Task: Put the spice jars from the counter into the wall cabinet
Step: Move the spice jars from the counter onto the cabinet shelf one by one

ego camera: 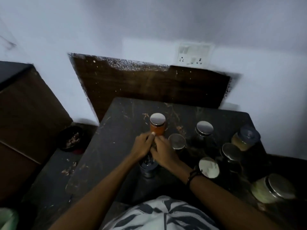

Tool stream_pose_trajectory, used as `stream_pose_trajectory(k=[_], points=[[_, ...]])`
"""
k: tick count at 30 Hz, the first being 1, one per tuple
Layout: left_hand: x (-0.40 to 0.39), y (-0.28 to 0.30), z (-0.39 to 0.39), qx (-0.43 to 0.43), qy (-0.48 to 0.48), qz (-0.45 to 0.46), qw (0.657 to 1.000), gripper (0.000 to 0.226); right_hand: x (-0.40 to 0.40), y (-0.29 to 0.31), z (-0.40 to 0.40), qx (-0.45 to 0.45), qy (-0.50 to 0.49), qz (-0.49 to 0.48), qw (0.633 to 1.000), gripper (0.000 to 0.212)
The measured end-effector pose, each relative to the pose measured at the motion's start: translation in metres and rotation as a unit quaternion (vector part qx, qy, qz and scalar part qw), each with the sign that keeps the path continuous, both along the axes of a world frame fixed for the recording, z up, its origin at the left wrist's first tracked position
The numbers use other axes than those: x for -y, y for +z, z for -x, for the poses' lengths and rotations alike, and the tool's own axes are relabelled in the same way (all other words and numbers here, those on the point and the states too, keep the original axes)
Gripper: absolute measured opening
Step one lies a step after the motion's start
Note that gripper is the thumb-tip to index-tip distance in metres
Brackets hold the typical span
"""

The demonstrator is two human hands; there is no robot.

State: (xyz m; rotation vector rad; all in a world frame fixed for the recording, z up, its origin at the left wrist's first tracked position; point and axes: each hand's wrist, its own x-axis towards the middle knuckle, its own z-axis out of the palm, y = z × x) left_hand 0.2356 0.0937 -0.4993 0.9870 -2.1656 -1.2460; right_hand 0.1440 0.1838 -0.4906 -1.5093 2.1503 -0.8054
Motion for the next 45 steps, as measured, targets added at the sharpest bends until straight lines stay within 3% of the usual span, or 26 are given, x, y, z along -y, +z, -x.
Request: stream_pose_trajectory(k=[5,8,12,15,18,22,25,27,33,37,45], points=[[-0.012,-0.046,-0.025,0.073,0.001,-0.086,0.994,0.041,-0.032,-0.039,-0.02,-0.038,0.055,-0.039,0.997,0.071],[-0.012,-0.054,-0.028,0.033,0.035,-0.206,0.977,0.037,-0.04,-0.057,-0.024,-0.051,0.069,-0.052,0.995,0.095],[-0.012,-0.047,-0.02,0.032,0.055,-0.27,0.961,0.044,-0.037,-0.071,-0.029,0.04,-0.01,-0.053,0.998,0.102],[-0.009,-0.039,-0.019,-0.017,0.125,-0.304,0.944,0.047,-0.031,-0.068,-0.027,0.171,-0.082,0.0,0.982,0.107],[0.001,-0.031,-0.024,-0.1,0.196,-0.351,0.91,0.046,-0.02,-0.056,-0.017,0.314,-0.092,0.088,0.941,0.099],[0.013,-0.025,-0.034,-0.159,0.209,-0.341,0.903,0.03,-0.004,-0.041,0.003,0.453,-0.119,0.145,0.872,0.061],[0.015,-0.024,-0.035,-0.188,0.178,-0.34,0.904,0.017,0.01,-0.034,0.014,0.493,-0.162,0.149,0.842,0.03],[0.017,-0.025,-0.033,-0.208,0.161,-0.344,0.901,0.014,0.017,-0.03,0.018,0.512,-0.177,0.148,0.827,0.021],[0.02,-0.021,-0.026,-0.207,0.133,-0.364,0.898,0.025,0.022,-0.025,0.022,0.548,-0.174,0.128,0.808,0.023],[0.025,-0.007,-0.02,-0.227,0.134,-0.349,0.899,0.03,0.024,-0.011,0.026,0.539,-0.134,0.137,0.82,0.027],[0.083,0.127,0.024,-0.333,0.102,-0.227,0.909,0.023,0.078,0.119,0.066,0.466,-0.02,0.226,0.855,0.048]])
